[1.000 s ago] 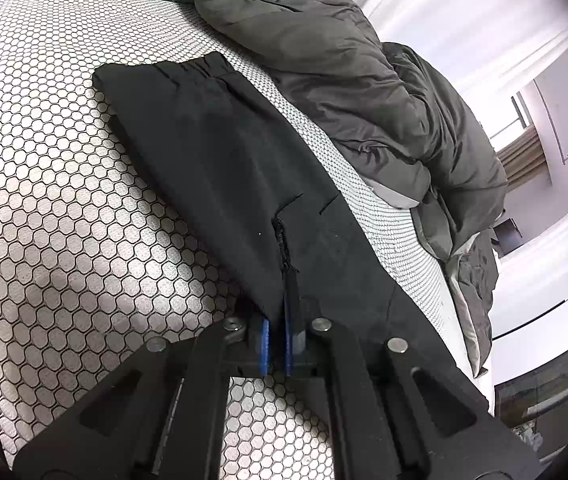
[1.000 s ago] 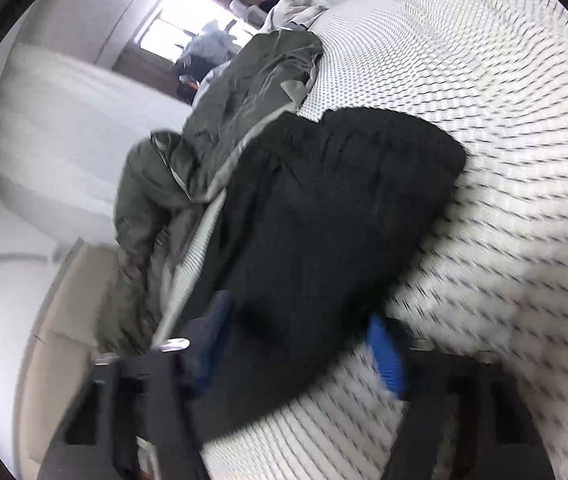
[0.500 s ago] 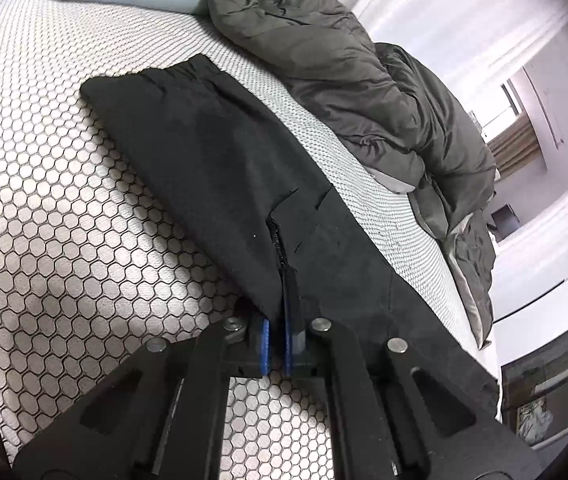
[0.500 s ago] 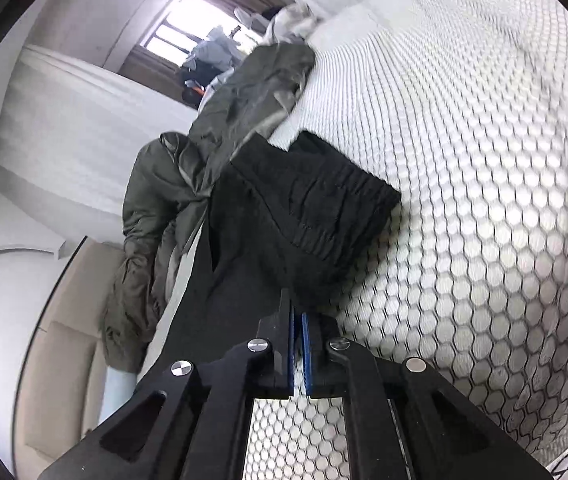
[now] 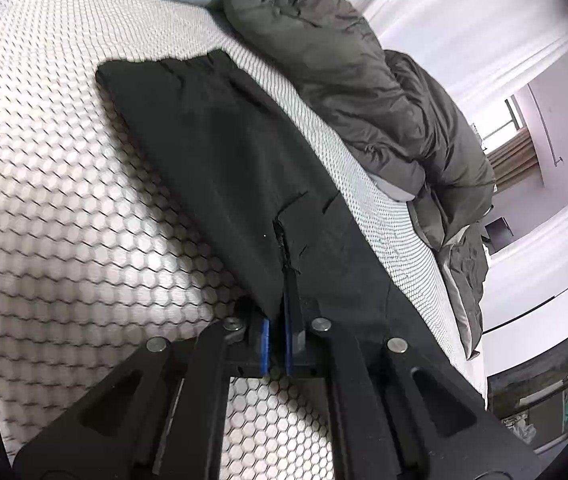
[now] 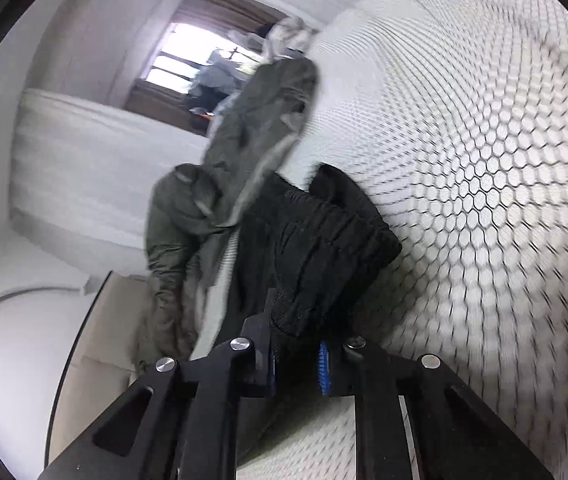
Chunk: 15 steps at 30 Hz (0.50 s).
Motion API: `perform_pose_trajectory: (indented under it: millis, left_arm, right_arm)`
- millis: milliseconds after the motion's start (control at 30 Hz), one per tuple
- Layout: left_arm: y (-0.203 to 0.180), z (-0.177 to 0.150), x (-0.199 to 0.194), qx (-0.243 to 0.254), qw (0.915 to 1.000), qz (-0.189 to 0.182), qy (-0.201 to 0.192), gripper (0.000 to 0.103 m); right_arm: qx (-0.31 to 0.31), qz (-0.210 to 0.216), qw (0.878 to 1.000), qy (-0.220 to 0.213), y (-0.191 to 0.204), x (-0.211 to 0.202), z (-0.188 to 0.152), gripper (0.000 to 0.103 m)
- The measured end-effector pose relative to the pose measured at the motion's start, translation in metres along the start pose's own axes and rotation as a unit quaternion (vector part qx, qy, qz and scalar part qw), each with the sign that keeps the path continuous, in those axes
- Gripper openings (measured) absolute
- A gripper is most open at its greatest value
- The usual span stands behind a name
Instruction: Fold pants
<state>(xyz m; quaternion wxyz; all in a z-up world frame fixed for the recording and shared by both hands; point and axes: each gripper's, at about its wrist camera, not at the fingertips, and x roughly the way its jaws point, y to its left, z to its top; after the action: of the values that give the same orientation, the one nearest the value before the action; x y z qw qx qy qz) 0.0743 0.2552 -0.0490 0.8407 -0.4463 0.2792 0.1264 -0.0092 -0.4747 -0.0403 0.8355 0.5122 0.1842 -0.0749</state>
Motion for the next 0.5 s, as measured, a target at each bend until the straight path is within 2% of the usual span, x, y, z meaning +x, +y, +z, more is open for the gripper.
perform_pose_trajectory:
  millis: [67,133,167,200,233,267,300,333,367,400,433,500]
  left_arm:
    - [0.004,0.002,-0.007,0.004,1.0,0.003,0.0,0.002]
    - [0.007,0.004,-0.006,0.014,0.9997,0.013,0.014,0.005]
    - [0.009,0.004,-0.006,0.02,0.9992,0.028,0.022,0.008]
    - [0.009,0.004,-0.007,0.023,0.9988,0.037,0.024,0.013]
    - [0.009,0.003,-0.013,0.03,0.9981,0.05,0.02,0.016]
    - [0.008,0.003,-0.018,0.037,0.9978,0.054,0.014,0.018]
    - [0.005,0.002,-0.026,0.048,0.9972,0.058,0.006,0.027]
    - [0.0,0.0,-0.036,0.063,0.9959,0.065,-0.003,0.041]
    - [-0.004,-0.002,-0.044,0.073,0.9948,0.07,-0.012,0.049]
    - [-0.013,-0.006,-0.056,0.089,0.9928,0.075,-0.028,0.062]
    - [-0.019,-0.008,-0.062,0.098,0.9918,0.074,-0.035,0.071]
    - [-0.038,-0.015,-0.075,0.128,0.9887,0.065,-0.043,0.084]
  right_arm:
    - [-0.023,-0.001,1.0,0.003,0.009,-0.019,-0.012,0.014]
    - [-0.046,-0.033,0.998,0.019,0.01,-0.025,-0.021,0.019]
    - [-0.063,-0.083,0.994,0.04,0.006,-0.023,-0.026,0.034]
    - [-0.067,-0.119,0.989,0.051,0.003,-0.019,-0.026,0.043]
    - [-0.062,-0.139,0.987,0.052,0.0,-0.019,-0.025,0.048]
    - [-0.051,-0.124,0.99,0.043,-0.002,-0.024,-0.022,0.049]
    - [-0.041,-0.113,0.992,0.025,-0.002,-0.033,-0.018,0.052]
    - [-0.038,-0.115,0.993,-0.003,-0.001,-0.043,-0.015,0.062]
    - [-0.042,-0.122,0.991,-0.037,0.001,-0.054,-0.012,0.071]
    - [-0.046,-0.124,0.99,-0.053,0.003,-0.06,-0.011,0.071]
    - [-0.046,-0.121,0.99,-0.058,0.003,-0.062,-0.009,0.071]
    - [-0.032,-0.1,0.994,-0.034,-0.001,-0.058,-0.01,0.071]
